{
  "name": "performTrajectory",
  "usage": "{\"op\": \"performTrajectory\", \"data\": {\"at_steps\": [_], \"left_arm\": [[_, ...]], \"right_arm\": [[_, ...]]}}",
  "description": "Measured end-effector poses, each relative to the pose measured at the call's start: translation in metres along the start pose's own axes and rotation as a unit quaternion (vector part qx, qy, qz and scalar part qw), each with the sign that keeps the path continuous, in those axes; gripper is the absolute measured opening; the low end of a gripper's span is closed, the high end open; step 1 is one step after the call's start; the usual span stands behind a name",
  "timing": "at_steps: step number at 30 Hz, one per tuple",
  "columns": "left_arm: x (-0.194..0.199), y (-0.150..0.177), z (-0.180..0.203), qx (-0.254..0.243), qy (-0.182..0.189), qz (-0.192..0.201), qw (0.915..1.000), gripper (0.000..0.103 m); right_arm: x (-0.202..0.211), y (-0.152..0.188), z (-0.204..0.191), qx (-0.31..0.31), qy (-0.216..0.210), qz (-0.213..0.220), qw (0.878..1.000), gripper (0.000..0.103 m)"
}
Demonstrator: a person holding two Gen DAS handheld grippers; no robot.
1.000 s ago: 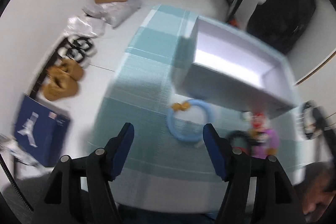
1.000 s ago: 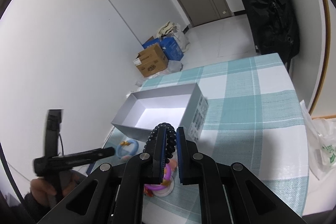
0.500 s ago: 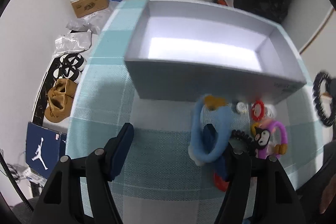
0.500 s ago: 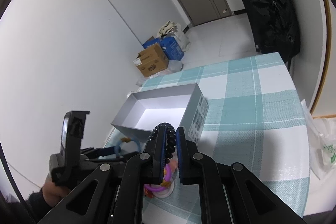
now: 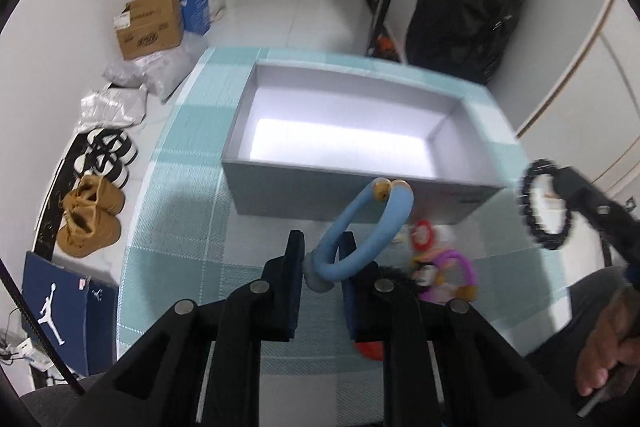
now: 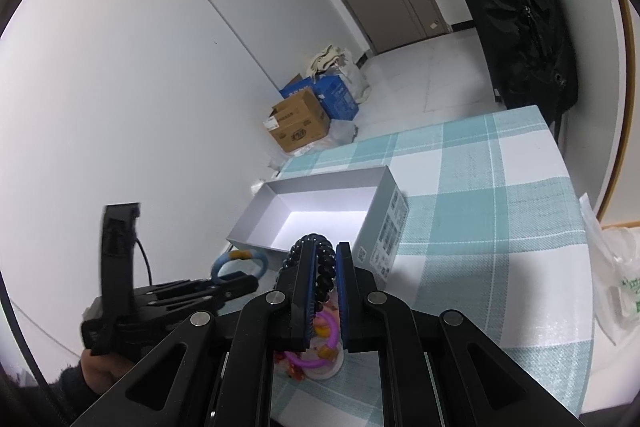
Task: Organize jewelry
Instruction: 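Grasp the blue bracelet with the left tool and lift it off the stand, then lower the blue bracelet into the box with the left tool while the right tool drops the black coil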
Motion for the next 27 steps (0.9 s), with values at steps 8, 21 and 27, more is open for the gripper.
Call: {"op": "performTrajectory", "data": {"at_steps": [8, 21, 27], "left_arm": [[0.013, -0.029, 0.007, 0.012, 0.032, 0.032, 0.9989, 0.012], [-0.025, -0.064, 0.016, 0.004, 0.067, 0.005, 0.9977, 0.012], [-0.043, -0.062, 0.016, 0.010, 0.077, -0.035, 0.9964, 0.015]], "right_arm": [[-0.011, -0.020, -0.013, 0.013, -0.013, 0.003, 1.000, 0.009], [-0.069, -0.049, -0.008, 0.030, 0.004, -0.023, 0.999, 0.009], [-0.095, -0.049, -0.003, 0.030, 0.008, -0.040, 0.999, 0.012]]}}
Point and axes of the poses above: each gripper's, at about its wrist camera, not at the fingertips, and x roughly against the way its jaws point, z to its right, y to its underside, the point moved 9 cm from there along -x, roughly the way its jaws point
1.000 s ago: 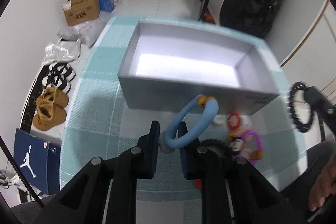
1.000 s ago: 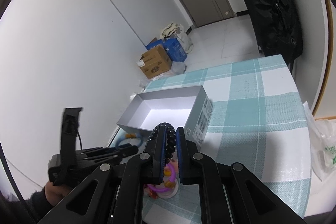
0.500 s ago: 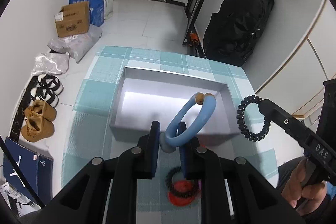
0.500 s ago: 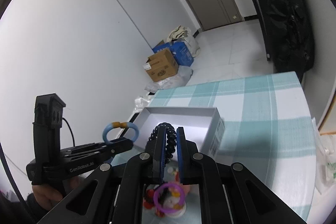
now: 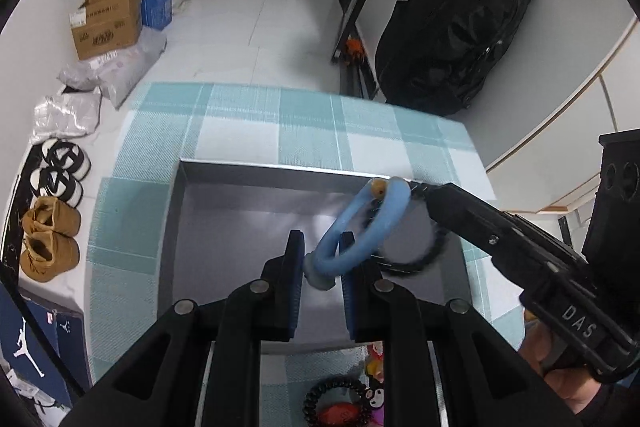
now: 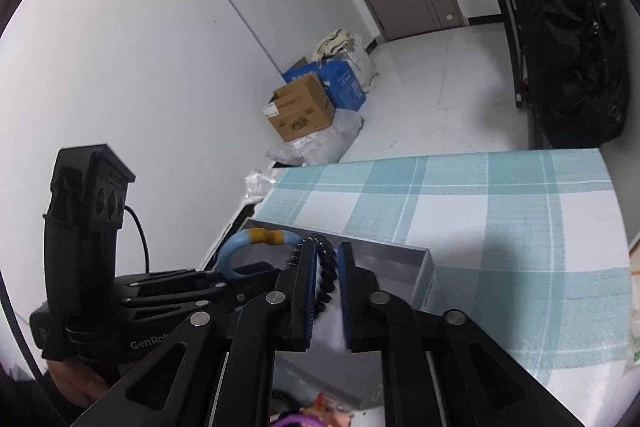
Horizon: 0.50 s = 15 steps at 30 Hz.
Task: Organize jewelry
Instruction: 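Lower the blue bracelet into the box with the left tool while the right tool drops the black coil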
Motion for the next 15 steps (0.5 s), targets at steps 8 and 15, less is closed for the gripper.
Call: {"op": "performTrajectory", "data": {"at_steps": [8, 15], "left_arm": [[0.014, -0.007, -0.003, 0.029, 0.043, 0.026, 0.9983, 0.062], [0.024, -0.002, 0.002, 0.013, 0.039, 0.045, 0.9982, 0.063]], "right_arm": [[0.004, -0.003, 0.012, -0.014, 0.002, 0.009, 1.000, 0.041], [0.025, -0.009, 0.005, 0.003, 0.005, 0.047, 0.999, 0.061]]}}
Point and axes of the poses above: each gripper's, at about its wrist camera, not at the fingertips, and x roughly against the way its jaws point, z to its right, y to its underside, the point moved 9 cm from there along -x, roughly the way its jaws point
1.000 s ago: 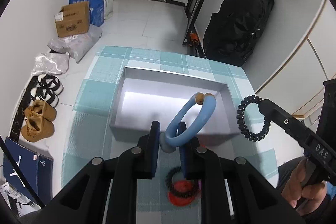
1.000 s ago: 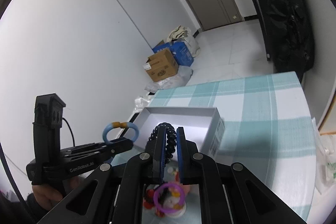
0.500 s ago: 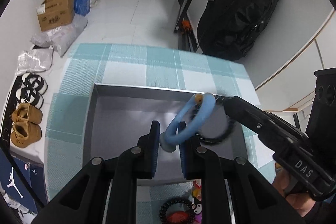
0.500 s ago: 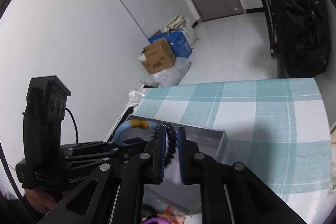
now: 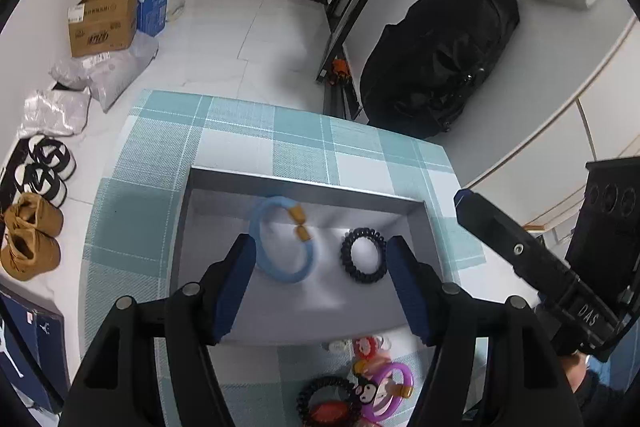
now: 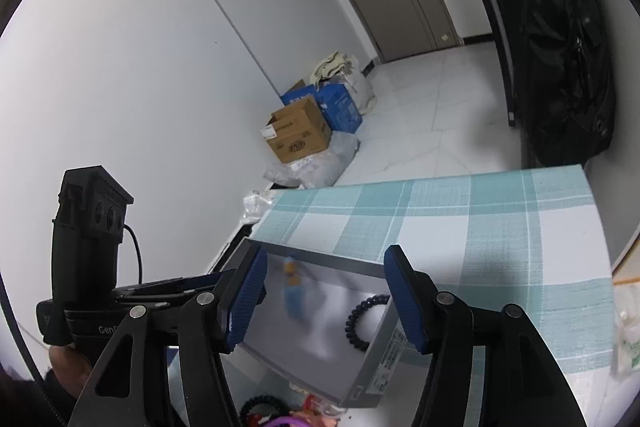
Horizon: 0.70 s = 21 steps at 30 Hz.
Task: Organize jewelry
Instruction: 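Lower the blue bracelet into the box with the left tool while the right tool drops the black coil, then move the right tool back to the stand and grasp the purple bracelet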
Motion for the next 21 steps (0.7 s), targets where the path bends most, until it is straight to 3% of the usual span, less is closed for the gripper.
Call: {"op": "performTrajectory", "data": {"at_steps": [4, 10, 17, 21], "left_arm": [[0.008, 0.004, -0.001, -0.004, -0.010, 0.017, 0.9998, 0.063], [0.043, 0.004, 0.004, -0.026, -0.042, 0.099, 0.9939, 0.063], [0.047, 0.023, -0.006, -0.015, -0.088, 0.097, 0.9912, 0.064], [0.054, 0.033, -0.002, -0.020, -0.094, 0.103, 0.9901, 0.064]], "right_arm": [[0.007, 0.005, -0.002, 0.003, 0.006, 0.001, 1.000, 0.065], [0.027, 0.013, -0.006, 0.009, 0.011, 0.012, 1.000, 0.073], [0.048, 0.025, -0.015, 0.021, 0.018, 0.020, 0.999, 0.078], [0.057, 0.034, -0.022, 0.032, 0.021, 0.019, 0.999, 0.082]]}}
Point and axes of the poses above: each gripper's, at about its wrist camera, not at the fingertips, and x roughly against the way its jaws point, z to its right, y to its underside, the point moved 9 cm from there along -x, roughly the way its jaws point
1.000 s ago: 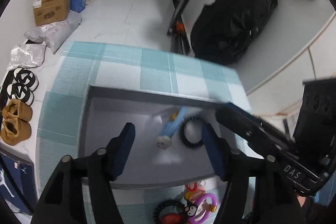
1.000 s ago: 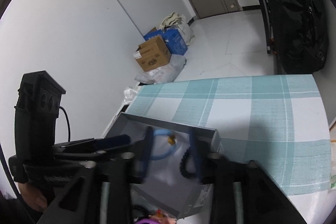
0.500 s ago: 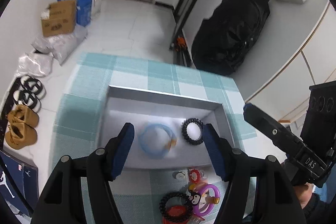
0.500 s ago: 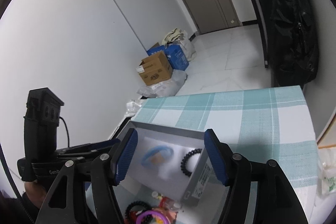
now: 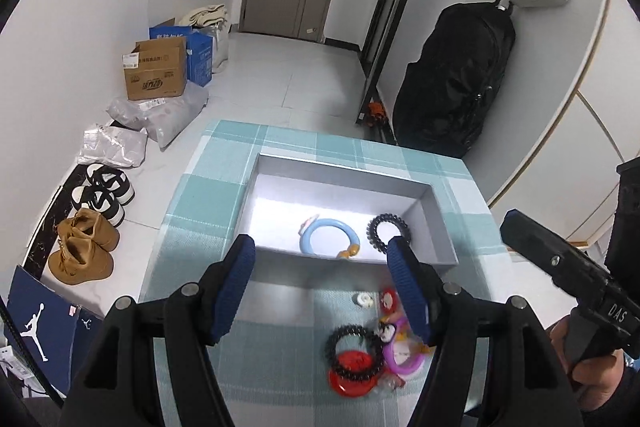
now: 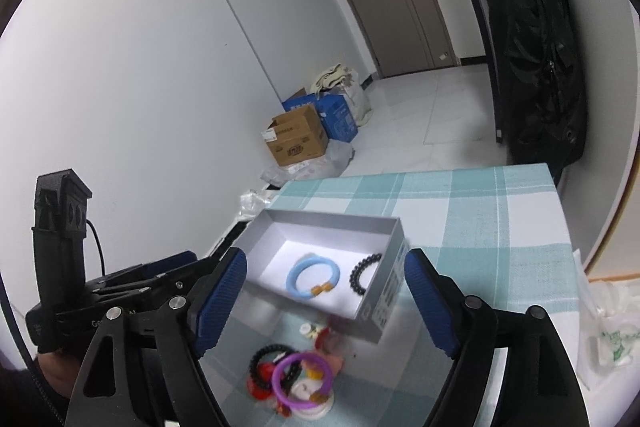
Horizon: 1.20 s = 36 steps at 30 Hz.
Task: Organize jewelry
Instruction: 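Move the right tool back to the stand and grasp the purple bracelet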
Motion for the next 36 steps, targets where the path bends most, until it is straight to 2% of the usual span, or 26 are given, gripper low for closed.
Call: {"op": "performTrajectory", "data": {"at_steps": [4, 10, 14, 23, 29, 30, 36], "left_arm": [[0.008, 0.008, 0.000, 0.001, -0.013, 0.005, 0.9999, 0.065], [0.013, 0.033, -0.005, 0.009, -0.019, -0.018, 0.9996, 0.067], [0.017, 0.043, -0.012, 0.024, -0.039, -0.021, 0.9987, 0.068], [0.017, 0.064, -0.011, 0.040, -0.019, -0.051, 0.9977, 0.069], [0.014, 0.070, -0.020, 0.055, -0.026, -0.068, 0.9958, 0.069], [0.014, 0.071, -0.021, 0.056, -0.027, -0.071, 0.9955, 0.069], [0.013, 0.073, -0.020, 0.044, -0.032, -0.074, 0.9958, 0.069]], "right_arm": [[0.005, 0.016, -0.008, 0.016, 0.003, -0.016, 1.000, 0.083], [0.008, 0.038, -0.006, 0.014, 0.015, -0.040, 0.999, 0.085], [0.006, 0.051, -0.004, 0.016, 0.023, -0.057, 0.998, 0.086], [-0.013, 0.086, -0.013, 0.044, 0.037, -0.110, 0.992, 0.086], [-0.035, 0.105, -0.022, 0.068, 0.029, -0.144, 0.987, 0.085], [-0.037, 0.107, -0.023, 0.075, 0.029, -0.146, 0.986, 0.085], [-0.044, 0.113, -0.031, 0.098, 0.034, -0.146, 0.984, 0.066]]}}
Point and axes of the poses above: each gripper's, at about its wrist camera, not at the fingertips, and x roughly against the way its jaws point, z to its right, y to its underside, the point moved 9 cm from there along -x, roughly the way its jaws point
